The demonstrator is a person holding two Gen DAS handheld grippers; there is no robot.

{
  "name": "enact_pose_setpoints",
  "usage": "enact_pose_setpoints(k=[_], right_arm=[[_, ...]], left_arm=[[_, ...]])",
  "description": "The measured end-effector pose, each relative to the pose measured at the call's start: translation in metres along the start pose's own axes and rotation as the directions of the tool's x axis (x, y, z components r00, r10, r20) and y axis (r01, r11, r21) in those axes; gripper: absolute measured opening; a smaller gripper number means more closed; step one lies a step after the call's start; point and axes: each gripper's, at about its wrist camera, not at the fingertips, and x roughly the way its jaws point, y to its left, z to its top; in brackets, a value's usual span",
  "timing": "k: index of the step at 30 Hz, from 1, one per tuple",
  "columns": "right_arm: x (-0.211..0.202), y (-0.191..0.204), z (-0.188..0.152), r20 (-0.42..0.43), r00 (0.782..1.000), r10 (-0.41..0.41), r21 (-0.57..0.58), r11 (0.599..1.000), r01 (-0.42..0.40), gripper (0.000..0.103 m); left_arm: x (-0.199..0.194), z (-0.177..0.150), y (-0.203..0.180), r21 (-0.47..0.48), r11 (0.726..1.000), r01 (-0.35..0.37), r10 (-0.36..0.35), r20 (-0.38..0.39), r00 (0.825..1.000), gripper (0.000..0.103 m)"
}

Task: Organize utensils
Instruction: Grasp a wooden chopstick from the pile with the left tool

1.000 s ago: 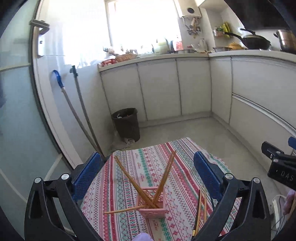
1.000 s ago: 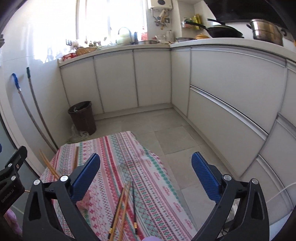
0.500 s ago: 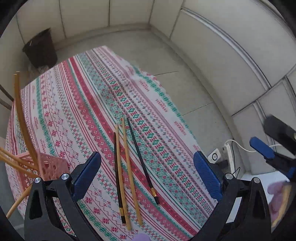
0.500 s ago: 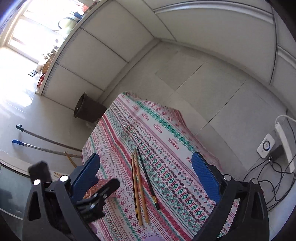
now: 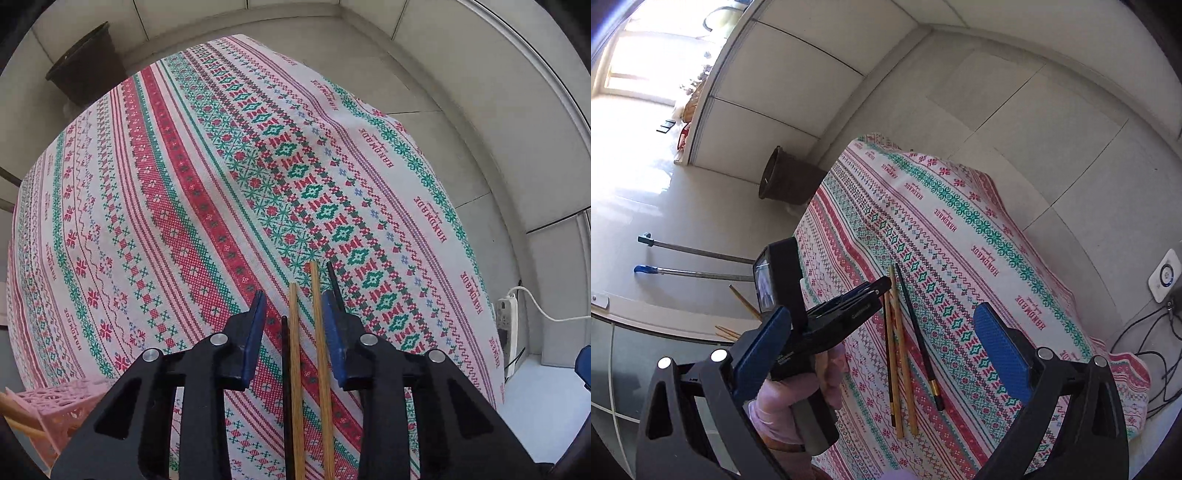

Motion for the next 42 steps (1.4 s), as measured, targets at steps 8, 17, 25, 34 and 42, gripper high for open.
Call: enact_pose_setpoints(k=[8,17,25,34,42], right_arm=[[0.001,-0.009,0.004,-0.002,1.000,-0.028,0.030,0.999,0.028,0.096],[0.012,-0.004,0.003,-0.039,0.999,-0.036,0.018,0.999,0.037,0.096],[0.016,-0.003,-0.004,-0.052,0.997,-0.060,0.003,0.998,0.060,0.096],[0.022,-0.006,-0.001,-0.064,0.995,-0.077,-0.012,0.997,0.077,0.096],[0.022,-0.006,0.001,-0.074,0.995,-0.073,-0.022,0.997,0.071,0.096]], left_arm=[[0.014,0.000,-0.022,0.082,0.995,-0.062,0.059,0.038,0.998,0.012],[-0.021,-0.040,-0.009,0.012,0.998,0.069,-0.070,0.057,0.996,0.004],[-0.019,-0.075,-0.004,-0.027,0.992,0.124,-0.125,-0.029,0.992,0.008],[-0.008,-0.037,0.010,-0.060,0.994,0.096,-0.095,0.015,0.995,0.016],[0.007,-0.012,0.006,-0.122,0.980,0.160,-0.159,0.020,0.987,0.016]])
